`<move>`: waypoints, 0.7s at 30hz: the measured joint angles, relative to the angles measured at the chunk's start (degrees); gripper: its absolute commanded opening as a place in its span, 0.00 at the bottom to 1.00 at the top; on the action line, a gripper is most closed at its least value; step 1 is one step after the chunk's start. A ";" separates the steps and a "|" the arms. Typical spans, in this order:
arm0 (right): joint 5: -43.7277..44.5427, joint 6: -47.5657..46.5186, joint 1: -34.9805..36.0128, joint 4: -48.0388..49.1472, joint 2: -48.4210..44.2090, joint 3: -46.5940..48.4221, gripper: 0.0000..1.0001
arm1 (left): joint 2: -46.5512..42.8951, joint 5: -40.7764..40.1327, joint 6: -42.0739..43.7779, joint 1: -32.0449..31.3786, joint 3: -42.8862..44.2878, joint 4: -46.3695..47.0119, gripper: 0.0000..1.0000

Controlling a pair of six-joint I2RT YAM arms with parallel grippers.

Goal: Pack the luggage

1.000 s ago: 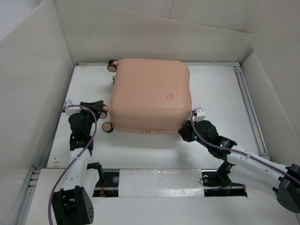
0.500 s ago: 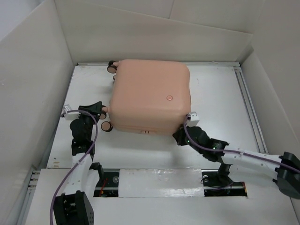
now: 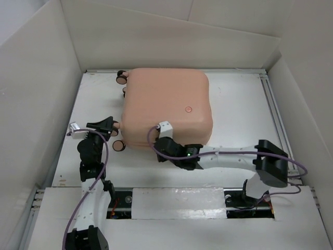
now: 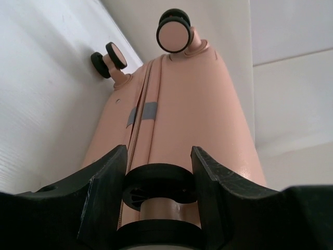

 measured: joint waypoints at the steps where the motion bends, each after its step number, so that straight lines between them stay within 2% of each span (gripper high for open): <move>1: -1.73 -1.16 0.13 -0.13 2.75 2.97 0.00 | -0.04 0.55 0.02 0.00 -0.02 -0.26 0.00; 5: -6.95 -6.12 0.50 -0.42 10.34 11.67 0.00 | -0.83 0.59 1.42 0.00 0.39 -2.49 0.00; 11: -16.31 -12.94 -1.14 0.17 12.28 14.05 0.00 | -2.21 1.73 6.25 0.04 1.66 -5.84 0.00; 17: -23.85 -15.78 -2.25 -3.17 16.90 21.16 0.00 | 0.39 0.46 7.87 1.18 -0.28 0.63 0.00; 21: -27.12 -15.21 -2.58 -6.16 22.45 29.40 0.00 | 1.11 -1.11 9.14 2.38 -1.31 3.02 0.00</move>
